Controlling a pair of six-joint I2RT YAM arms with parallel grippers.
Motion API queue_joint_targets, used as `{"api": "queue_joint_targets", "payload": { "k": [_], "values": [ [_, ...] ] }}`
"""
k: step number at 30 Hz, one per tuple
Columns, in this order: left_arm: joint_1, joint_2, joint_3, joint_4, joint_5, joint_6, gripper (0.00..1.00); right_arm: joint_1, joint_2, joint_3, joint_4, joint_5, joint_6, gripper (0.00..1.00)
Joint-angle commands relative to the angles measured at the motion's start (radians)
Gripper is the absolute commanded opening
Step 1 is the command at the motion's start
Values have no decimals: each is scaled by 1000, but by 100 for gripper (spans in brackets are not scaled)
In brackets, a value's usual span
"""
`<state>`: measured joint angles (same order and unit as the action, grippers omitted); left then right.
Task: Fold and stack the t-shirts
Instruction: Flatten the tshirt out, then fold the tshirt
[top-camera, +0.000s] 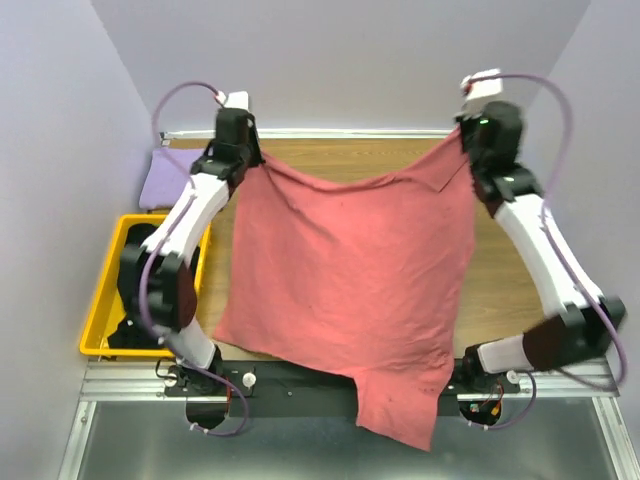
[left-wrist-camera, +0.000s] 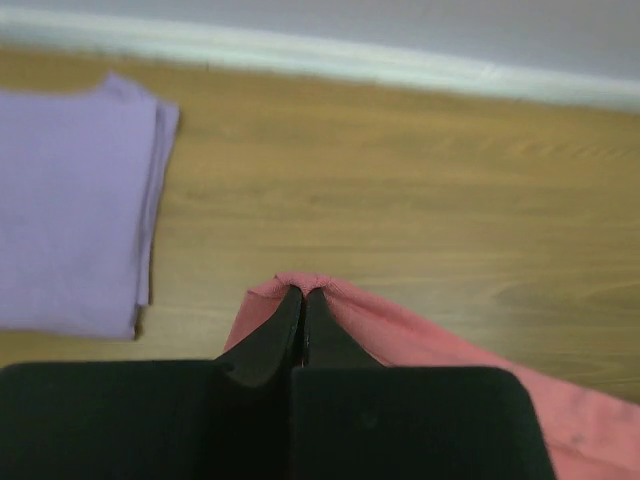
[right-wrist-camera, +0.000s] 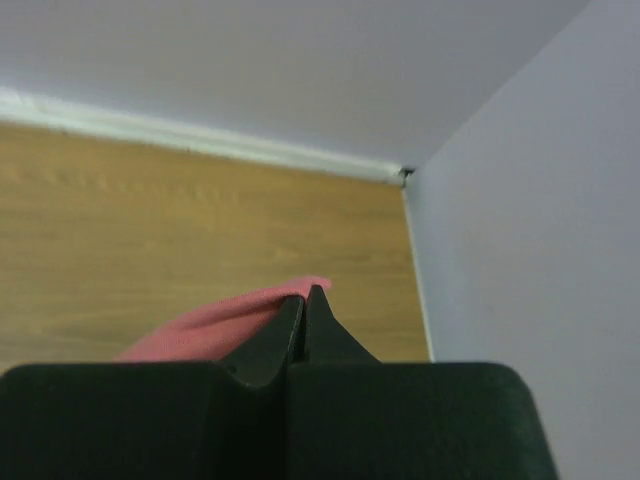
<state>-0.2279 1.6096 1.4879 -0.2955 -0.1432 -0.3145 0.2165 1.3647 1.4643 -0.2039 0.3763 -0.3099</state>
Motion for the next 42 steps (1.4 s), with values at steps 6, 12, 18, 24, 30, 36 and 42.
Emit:
{"api": "queue_joint_targets", "payload": {
  "k": [6,12,18,24,30,36,42],
  "values": [
    [19,380,84,93,-55,-38,0,-32,316,-225,334,-40,-60,1],
    [30,542,210,59,-32,-44,0,-88,510,-168,356,-85,-46,1],
    [53,657,354,6,4,-23,0,-111,576,-124,353,-112,2,1],
    [90,673,422,-43,56,-6,0,-112,481,-128,272,-149,121,0],
    [121,630,452,-74,94,17,0,-111,380,-127,26,-142,411,1],
    [142,615,482,-122,125,20,0,-111,278,-170,-120,-161,546,0],
    [151,553,413,-143,126,3,0,-111,182,-185,-265,-218,615,1]
  ]
}}
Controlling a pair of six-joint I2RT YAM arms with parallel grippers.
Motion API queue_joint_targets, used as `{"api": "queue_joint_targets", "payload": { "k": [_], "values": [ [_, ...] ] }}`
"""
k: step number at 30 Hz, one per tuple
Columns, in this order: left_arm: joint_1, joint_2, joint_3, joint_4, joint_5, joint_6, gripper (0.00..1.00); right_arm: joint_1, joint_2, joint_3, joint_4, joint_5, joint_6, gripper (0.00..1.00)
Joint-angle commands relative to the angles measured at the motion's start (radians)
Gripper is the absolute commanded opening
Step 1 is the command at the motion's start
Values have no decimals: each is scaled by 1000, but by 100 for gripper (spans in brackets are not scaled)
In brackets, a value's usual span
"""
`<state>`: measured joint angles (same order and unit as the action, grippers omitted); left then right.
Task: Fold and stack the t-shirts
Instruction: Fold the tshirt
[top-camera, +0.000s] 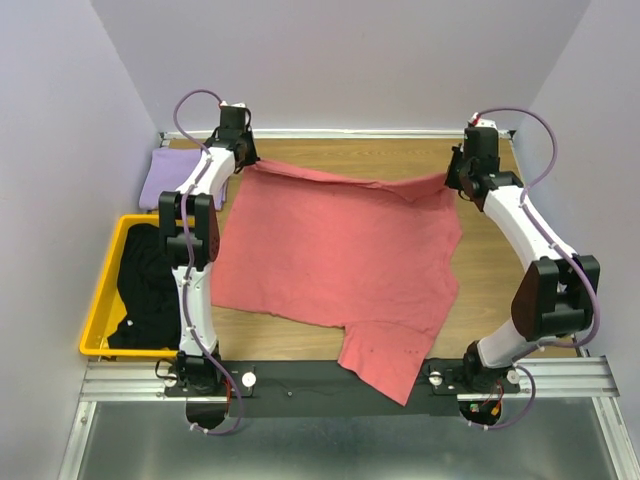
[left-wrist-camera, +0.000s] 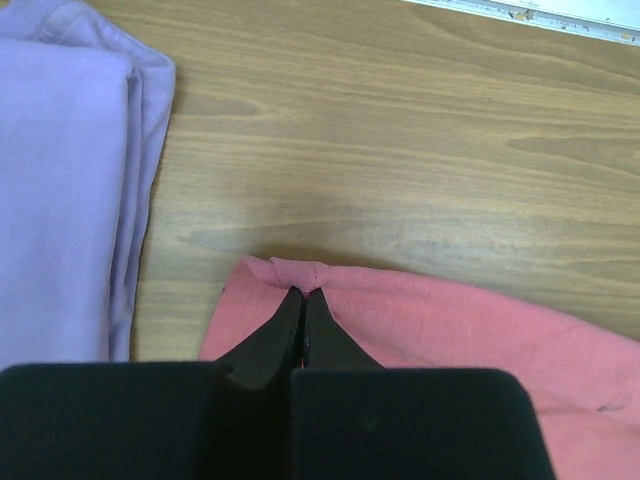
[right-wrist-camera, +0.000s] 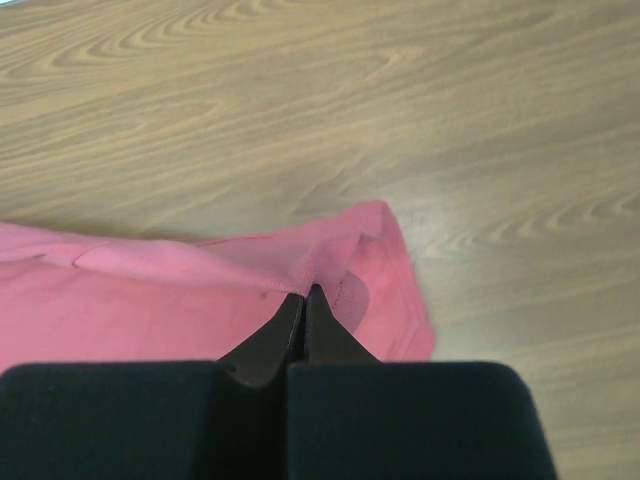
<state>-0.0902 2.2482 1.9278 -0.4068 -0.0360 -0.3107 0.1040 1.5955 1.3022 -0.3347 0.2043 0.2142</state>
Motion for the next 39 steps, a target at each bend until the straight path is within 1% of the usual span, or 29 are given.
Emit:
{"api": "queue_joint_targets", "payload": {
  "k": [1,8,15,18,23,29,31,33,39],
  "values": [
    [18,-100,-35,-47,18,-16,0,2,-67,-33,-165,-49,106,1],
    [21,-162,-180,-47,-24,-53,0,2,-143,-109,-256,-118,166,1],
    [26,-171,-182,-66,-34,-38,0,2,-169,-130,-316,-236,211,1],
    [26,-159,-158,-89,-28,-30,0,2,-172,-107,-336,-276,224,0],
    [26,-176,-180,-101,-39,-22,0,2,-166,-78,-382,-370,254,0],
    [27,-170,-211,-110,-51,-25,0,2,-180,-164,-383,-342,277,0],
    [27,-180,-251,-90,-51,-28,0,2,-187,-208,-383,-309,301,1],
    [27,-180,-295,-78,-80,-31,0,2,-186,-236,-382,-278,309,1],
    [30,-150,-342,-58,-116,-53,0,2,-128,-322,-379,-243,323,1]
  ]
}}
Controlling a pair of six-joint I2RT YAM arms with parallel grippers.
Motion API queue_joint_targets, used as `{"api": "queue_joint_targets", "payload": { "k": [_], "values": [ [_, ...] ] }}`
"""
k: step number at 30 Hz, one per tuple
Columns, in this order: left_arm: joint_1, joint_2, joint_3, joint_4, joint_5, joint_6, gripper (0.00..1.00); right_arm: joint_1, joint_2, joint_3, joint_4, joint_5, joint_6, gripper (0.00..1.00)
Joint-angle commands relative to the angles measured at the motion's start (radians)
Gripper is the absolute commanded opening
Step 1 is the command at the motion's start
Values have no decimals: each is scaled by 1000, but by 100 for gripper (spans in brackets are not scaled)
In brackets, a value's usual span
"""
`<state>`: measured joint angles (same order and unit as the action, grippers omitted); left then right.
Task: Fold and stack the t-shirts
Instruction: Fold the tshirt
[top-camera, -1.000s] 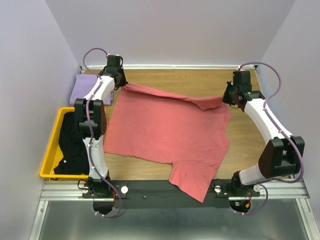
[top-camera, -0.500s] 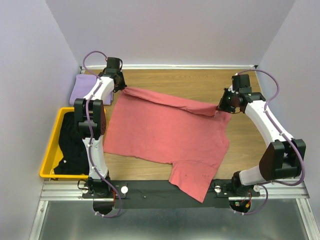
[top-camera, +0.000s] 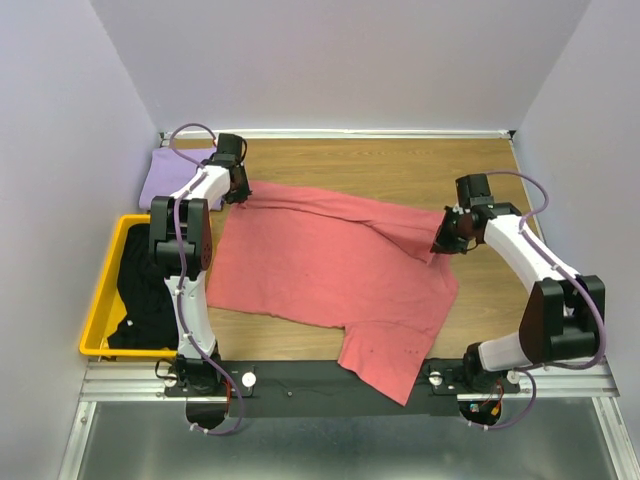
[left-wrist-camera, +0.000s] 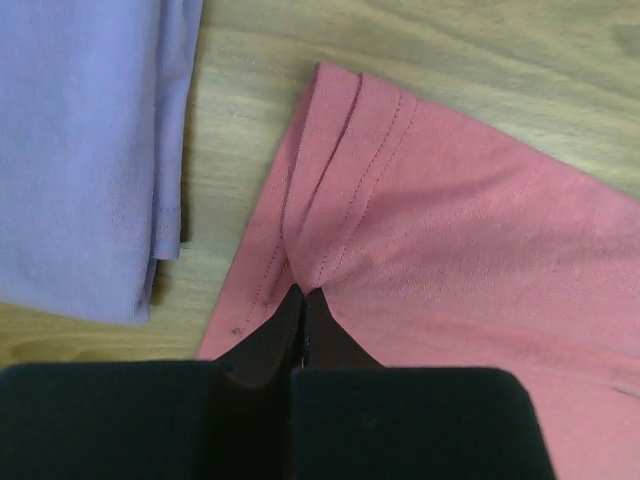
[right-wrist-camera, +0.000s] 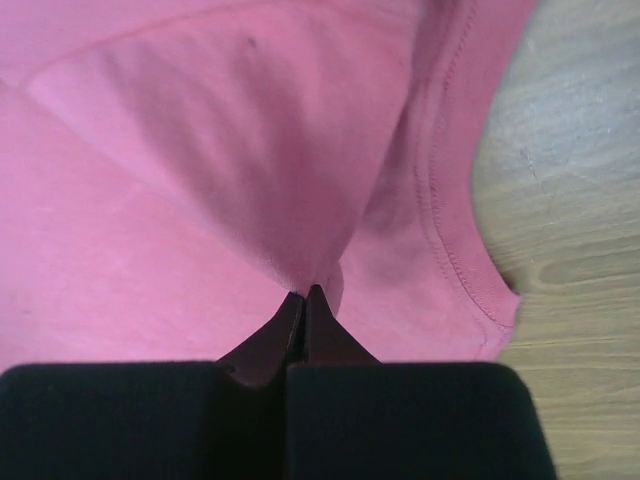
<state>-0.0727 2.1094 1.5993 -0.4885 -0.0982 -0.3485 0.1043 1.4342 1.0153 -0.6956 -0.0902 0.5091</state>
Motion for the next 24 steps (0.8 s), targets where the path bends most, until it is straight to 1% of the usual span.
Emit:
{"api": "queue_joint_targets", "payload": {
  "k": [1,4,8,11,15,19,23,24],
  "values": [
    [13,-11,-16,31,-58,-17,0,2,41,-41,-13,64,31,1],
    [22,-2,-10,25,-83,-15,0,2,51,-64,2,113,37,1],
    [34,17,60,2,-129,-1,0,2,31,-26,1,171,23,1],
    [36,37,132,-30,-158,14,0,2,22,5,-7,181,11,1],
    [34,57,178,-62,-159,29,0,0,19,45,-34,165,-1,0],
    [34,60,154,-87,-173,39,0,0,18,43,-68,126,-17,1],
    [36,69,108,-105,-195,42,0,0,29,-4,-84,95,-20,1],
    [34,70,91,-107,-201,43,0,0,32,-14,-85,66,-18,1]
  ]
}}
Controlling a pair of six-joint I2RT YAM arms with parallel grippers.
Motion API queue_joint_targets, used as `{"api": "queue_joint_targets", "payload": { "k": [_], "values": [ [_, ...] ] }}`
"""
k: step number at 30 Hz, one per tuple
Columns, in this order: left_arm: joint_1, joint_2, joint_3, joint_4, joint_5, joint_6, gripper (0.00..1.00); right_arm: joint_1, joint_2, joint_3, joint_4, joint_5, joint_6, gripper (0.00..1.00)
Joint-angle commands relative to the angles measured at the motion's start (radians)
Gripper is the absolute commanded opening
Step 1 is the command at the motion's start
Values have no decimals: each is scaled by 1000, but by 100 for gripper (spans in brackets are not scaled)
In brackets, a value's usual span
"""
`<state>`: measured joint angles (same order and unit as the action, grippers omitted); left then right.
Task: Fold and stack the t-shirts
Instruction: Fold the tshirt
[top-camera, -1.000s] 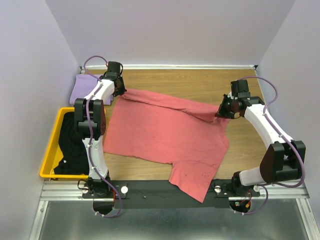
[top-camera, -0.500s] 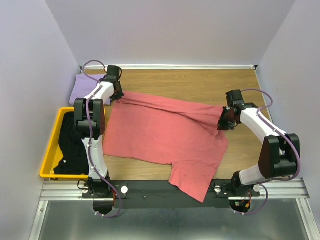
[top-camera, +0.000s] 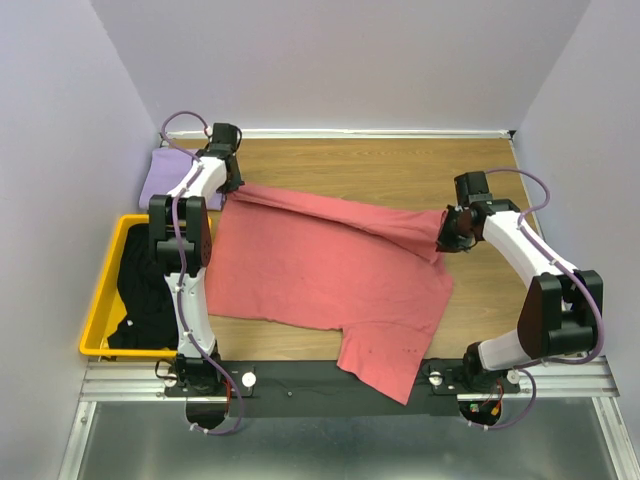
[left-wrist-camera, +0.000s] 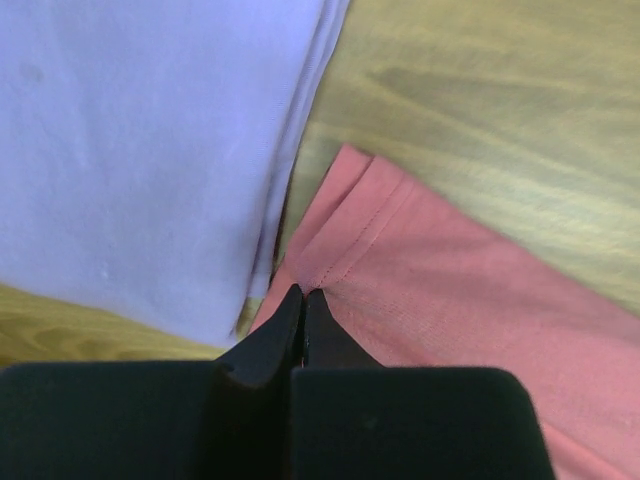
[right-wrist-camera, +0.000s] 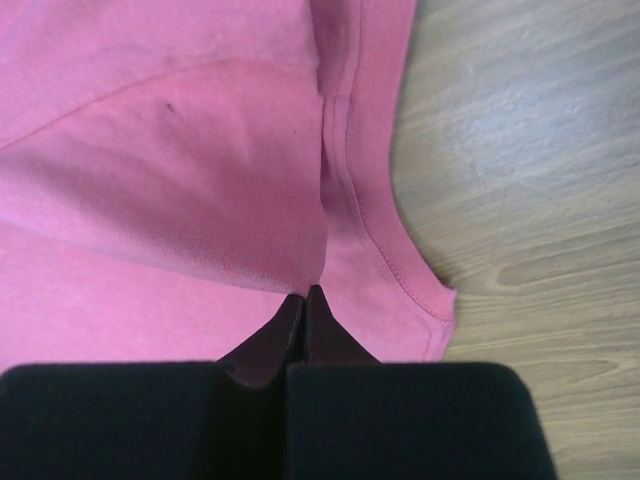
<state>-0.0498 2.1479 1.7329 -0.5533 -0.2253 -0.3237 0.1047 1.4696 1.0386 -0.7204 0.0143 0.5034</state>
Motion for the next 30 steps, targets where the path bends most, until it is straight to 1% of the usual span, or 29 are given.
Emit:
{"api": "queue_joint_targets", "payload": {
  "k": [1,4,5,6,7,8,9,10,12,13,15,16,18,19,20,23,24,25,27,30],
  "values": [
    [11,35,-50,-43,-75,20,0,0,1,-44,-60,-45,-12,2],
    [11,47,-68,-43,-86,18,3,1,27,-64,-57,-45,-17,6],
    [11,50,-76,-42,-88,18,7,1,40,-61,-56,-45,-25,8],
    [11,49,-78,-42,-88,18,9,0,46,-60,-56,-47,-31,14],
    [11,47,-84,-42,-88,17,12,0,52,-55,-56,-48,-38,17],
    [11,43,-84,-40,-88,17,16,0,52,-46,-54,-50,-39,21],
    [11,38,-91,-39,-88,15,21,0,51,-38,-53,-50,-45,27],
    [11,30,-95,-36,-86,14,32,1,48,-16,-48,-45,-49,39],
    [11,-2,-104,-27,-86,9,51,0,40,9,-42,-31,-72,51],
    [11,-26,-116,-16,-86,8,63,0,32,33,-31,-21,-78,61],
    [11,-46,-118,-13,-85,3,70,-2,35,55,-16,39,-88,67],
    [11,-71,-113,-10,-83,-3,73,-8,41,70,-7,47,-91,68],
    [11,-94,-98,-8,-80,-8,73,-23,50,75,24,52,-82,68],
    [10,-105,-92,-7,-77,-9,74,-36,55,72,68,38,-75,68],
    [7,-124,-84,-7,-77,-9,74,-66,66,60,96,20,-68,68],
    [-13,-155,-85,32,-57,-5,73,-121,90,28,261,-86,-25,64],
    [-19,-160,-93,48,-49,-3,71,-131,103,23,292,-103,-19,63],
    [-24,-158,-95,61,-37,-3,70,-149,118,20,320,-121,-13,59],
    [-38,-137,-88,72,-17,-5,68,-164,162,21,370,-161,7,56],
    [-47,-99,-88,98,20,-9,61,-188,214,29,475,-201,40,54]
  ]
}}
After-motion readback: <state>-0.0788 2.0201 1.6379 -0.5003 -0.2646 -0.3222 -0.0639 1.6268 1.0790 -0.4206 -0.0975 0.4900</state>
